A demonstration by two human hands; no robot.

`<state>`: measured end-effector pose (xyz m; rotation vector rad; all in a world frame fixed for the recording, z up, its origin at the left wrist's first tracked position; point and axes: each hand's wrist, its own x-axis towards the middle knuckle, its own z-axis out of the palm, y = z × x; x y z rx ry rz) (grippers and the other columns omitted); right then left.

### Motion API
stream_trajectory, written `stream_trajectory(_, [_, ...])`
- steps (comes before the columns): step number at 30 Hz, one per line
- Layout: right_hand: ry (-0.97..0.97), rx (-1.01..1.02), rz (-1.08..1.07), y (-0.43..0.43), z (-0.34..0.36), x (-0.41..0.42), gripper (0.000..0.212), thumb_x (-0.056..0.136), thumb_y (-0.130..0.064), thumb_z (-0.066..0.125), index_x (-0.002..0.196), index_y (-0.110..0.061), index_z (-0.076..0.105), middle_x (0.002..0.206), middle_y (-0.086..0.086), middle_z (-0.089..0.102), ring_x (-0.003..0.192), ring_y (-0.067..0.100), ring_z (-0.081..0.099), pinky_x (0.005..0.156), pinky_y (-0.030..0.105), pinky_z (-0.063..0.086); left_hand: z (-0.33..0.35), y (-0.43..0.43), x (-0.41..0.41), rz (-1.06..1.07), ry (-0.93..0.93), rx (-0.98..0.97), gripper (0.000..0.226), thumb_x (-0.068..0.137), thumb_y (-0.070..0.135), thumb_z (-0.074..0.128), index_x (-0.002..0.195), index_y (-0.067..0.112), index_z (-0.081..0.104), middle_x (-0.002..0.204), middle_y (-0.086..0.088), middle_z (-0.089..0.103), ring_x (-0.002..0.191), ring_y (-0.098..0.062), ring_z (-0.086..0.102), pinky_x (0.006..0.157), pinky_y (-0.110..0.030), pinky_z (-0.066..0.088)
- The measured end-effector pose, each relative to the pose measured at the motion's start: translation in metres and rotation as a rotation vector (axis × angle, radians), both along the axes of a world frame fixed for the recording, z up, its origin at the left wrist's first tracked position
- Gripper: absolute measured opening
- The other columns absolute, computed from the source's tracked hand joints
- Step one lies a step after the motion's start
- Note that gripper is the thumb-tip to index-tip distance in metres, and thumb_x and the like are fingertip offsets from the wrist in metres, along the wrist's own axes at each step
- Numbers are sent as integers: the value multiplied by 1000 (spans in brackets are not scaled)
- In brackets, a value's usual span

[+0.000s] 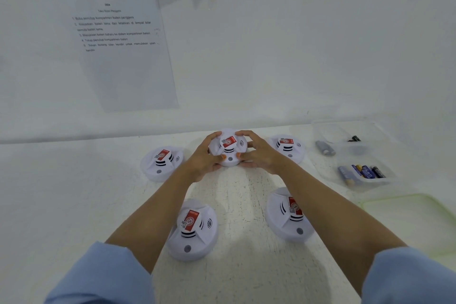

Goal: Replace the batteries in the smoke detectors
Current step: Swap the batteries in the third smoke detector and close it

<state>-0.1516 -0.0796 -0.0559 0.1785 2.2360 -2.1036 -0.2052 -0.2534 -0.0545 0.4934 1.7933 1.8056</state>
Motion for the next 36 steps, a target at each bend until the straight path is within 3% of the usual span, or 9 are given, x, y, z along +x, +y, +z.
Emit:
stream_trajectory(7, [8,6,-13,0,-2,0,46,85,-2,62,120,-26,46,123,20,52,101,28,58,83,34,54,-4,2,-1,9,55,-18,61,87,-6,55,138,19,34,121,0,45,93,-6,52,61,-15,55])
stream_trajectory(12, [32,69,-21,0,-2,0,47,84,0,62,120,-24,44,114,18,55,90,21,59,72,23,56,-5,4,-2,14,81,-39,62,85,-4,59,138,19,35,123,-1,45,96,-10,53,61,-15,55])
stream_trajectory(17, [39,104,-34,1,-2,-1,51,84,0,62,127,-18,42,113,19,55,95,25,57,77,27,53,-5,8,-6,28,117,-89,64,85,-3,60,139,19,34,129,-4,44,110,-20,48,64,-17,54])
stream_trajectory(20, [38,114,-43,0,-3,-1,50,84,0,62,124,-21,43,113,21,55,94,25,56,78,28,52,-9,10,-10,38,151,-117,65,85,-3,60,140,18,34,138,-7,42,121,-27,47,80,-31,54])
stream_trajectory(22, [45,143,-53,0,-5,-2,49,84,0,62,124,-21,43,116,25,56,95,26,56,82,32,52,-11,10,-13,42,202,-160,67,84,-1,62,141,19,33,143,-8,40,127,-29,43,97,-44,47])
stream_trajectory(24, [41,168,-58,1,-5,-2,51,83,1,63,126,-18,43,119,27,56,96,26,55,88,36,50,-12,10,-14,39,283,-242,68,85,4,63,143,18,31,146,-7,38,131,-26,39,107,-47,37])
stream_trajectory(30, [18,237,-26,0,0,-4,51,85,2,60,131,-13,42,126,20,52,104,23,52,85,31,49,-15,9,-19,11,299,-320,66,87,12,62,145,16,30,146,-6,39,132,-25,39,111,-47,32])
stream_trajectory(36, [19,297,-57,-3,-1,-4,51,87,0,58,135,-6,42,136,15,47,119,27,48,98,33,43,-17,10,-23,24,256,-330,62,87,12,63,143,15,36,143,-7,44,129,-27,43,110,-48,34])
